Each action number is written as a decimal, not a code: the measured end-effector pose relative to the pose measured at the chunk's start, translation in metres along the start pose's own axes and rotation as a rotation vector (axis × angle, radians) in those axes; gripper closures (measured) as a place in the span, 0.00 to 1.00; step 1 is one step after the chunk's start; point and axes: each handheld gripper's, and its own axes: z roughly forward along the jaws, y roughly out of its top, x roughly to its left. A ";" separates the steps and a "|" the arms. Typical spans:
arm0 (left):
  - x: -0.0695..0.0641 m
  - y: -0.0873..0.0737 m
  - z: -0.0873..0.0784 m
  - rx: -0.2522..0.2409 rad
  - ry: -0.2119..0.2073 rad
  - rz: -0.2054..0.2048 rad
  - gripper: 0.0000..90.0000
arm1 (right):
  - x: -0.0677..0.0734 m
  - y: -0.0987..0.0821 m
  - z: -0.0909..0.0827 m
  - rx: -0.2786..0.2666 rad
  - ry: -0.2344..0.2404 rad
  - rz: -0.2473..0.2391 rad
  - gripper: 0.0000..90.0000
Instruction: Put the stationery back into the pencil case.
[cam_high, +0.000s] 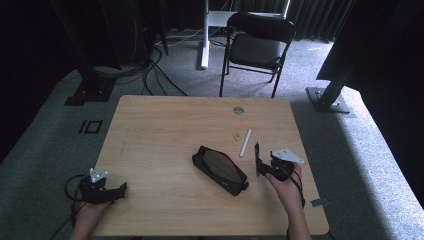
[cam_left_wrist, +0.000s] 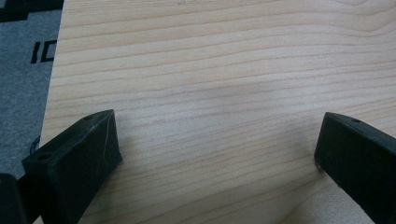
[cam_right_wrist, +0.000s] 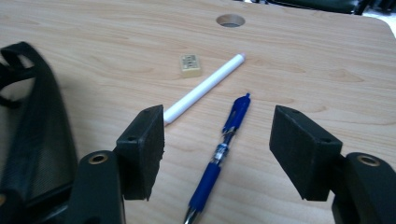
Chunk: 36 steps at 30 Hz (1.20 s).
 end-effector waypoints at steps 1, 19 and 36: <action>0.000 0.000 0.000 0.000 0.000 0.000 0.00 | -0.001 0.000 0.003 0.005 -0.009 0.009 0.40; 0.000 0.000 0.000 0.000 0.000 -0.001 0.00 | -0.005 -0.003 0.049 0.102 -0.062 0.037 0.46; 0.000 0.000 0.000 0.000 0.000 -0.002 0.00 | -0.003 -0.014 0.069 0.181 -0.098 0.054 0.68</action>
